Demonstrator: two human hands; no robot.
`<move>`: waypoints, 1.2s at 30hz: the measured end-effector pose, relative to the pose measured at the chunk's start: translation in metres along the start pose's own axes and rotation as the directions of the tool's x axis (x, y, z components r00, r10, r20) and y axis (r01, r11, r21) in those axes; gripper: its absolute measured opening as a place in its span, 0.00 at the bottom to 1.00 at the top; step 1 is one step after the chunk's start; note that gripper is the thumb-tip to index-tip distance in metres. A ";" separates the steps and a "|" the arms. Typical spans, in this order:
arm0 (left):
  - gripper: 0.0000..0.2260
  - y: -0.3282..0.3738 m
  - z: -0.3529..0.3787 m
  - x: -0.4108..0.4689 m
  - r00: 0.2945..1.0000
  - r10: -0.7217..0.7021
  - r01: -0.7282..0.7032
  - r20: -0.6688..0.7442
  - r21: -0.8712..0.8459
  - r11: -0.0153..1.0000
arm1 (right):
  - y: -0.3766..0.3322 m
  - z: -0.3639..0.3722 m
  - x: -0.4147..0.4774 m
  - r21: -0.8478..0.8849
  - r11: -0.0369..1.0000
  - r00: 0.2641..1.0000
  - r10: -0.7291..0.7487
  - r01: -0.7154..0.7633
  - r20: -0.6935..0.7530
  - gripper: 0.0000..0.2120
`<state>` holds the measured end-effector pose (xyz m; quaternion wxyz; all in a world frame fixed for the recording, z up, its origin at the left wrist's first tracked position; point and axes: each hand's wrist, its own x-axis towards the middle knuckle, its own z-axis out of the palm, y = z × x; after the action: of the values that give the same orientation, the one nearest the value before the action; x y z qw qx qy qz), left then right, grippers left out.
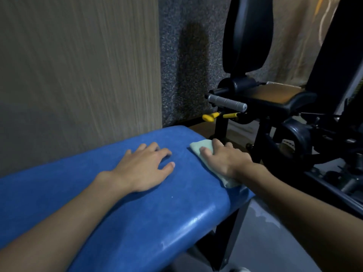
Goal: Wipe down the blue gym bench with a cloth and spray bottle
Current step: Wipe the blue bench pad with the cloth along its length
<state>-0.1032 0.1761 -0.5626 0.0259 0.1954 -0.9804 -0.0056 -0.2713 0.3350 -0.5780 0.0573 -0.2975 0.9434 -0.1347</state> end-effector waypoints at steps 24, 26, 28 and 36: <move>0.26 -0.089 0.002 0.032 0.986 -0.148 0.145 0.076 0.042 0.989 | -0.102 0.017 0.145 -0.153 0.924 0.935 -0.333 0.350 0.124 0.31; 0.28 -0.095 0.002 0.028 0.983 -0.170 0.168 0.072 0.037 0.985 | -0.106 0.021 0.139 -0.206 0.890 0.913 -0.390 0.408 0.122 0.32; 0.29 -0.102 0.001 0.021 0.974 -0.214 0.209 0.079 0.062 0.976 | -0.109 0.025 0.131 -0.244 0.851 0.885 -0.446 0.465 0.133 0.33; 0.37 -0.122 0.004 -0.008 0.951 -0.301 0.293 0.073 0.106 0.950 | -0.095 0.025 0.091 -0.275 0.791 0.828 -0.560 0.546 0.032 0.29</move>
<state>-0.0490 0.0661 -0.5699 -0.0280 0.3414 -0.9391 0.0281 -0.2889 0.2025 -0.5767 -0.0501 -0.5618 0.8255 -0.0218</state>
